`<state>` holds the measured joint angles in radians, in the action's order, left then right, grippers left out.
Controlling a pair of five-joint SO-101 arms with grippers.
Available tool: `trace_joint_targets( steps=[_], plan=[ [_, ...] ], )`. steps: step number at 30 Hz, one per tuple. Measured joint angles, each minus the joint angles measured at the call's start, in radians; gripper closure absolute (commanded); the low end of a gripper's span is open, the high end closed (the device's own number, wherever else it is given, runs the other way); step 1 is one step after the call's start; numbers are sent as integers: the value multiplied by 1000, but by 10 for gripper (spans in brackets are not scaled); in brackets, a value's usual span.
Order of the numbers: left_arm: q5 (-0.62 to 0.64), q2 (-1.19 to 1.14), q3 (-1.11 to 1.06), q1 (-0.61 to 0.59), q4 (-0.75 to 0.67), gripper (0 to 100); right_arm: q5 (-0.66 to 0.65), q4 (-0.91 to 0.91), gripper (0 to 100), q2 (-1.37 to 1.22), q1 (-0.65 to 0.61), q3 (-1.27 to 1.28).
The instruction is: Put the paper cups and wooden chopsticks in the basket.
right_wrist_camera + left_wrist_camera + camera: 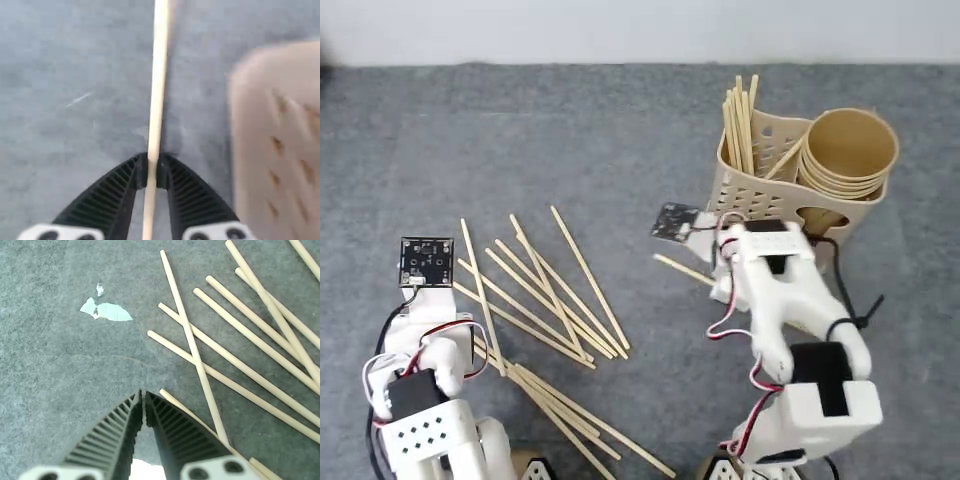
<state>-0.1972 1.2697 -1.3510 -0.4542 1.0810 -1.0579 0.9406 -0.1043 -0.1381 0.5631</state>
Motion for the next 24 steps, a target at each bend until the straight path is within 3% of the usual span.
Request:
trace_joint_targets(
  steps=[8, 15, 24],
  plan=[
    [0, 0, 0, 0, 0, 986, 149, 132, 991, 77, -126, 21],
    [0, 0, 0, 0, 0, 986, 270, 287, 991, 416, -184, 21],
    [0, 0, 0, 0, 0, 986, 400, 302, 991, 809, -181, -17]
  ],
)
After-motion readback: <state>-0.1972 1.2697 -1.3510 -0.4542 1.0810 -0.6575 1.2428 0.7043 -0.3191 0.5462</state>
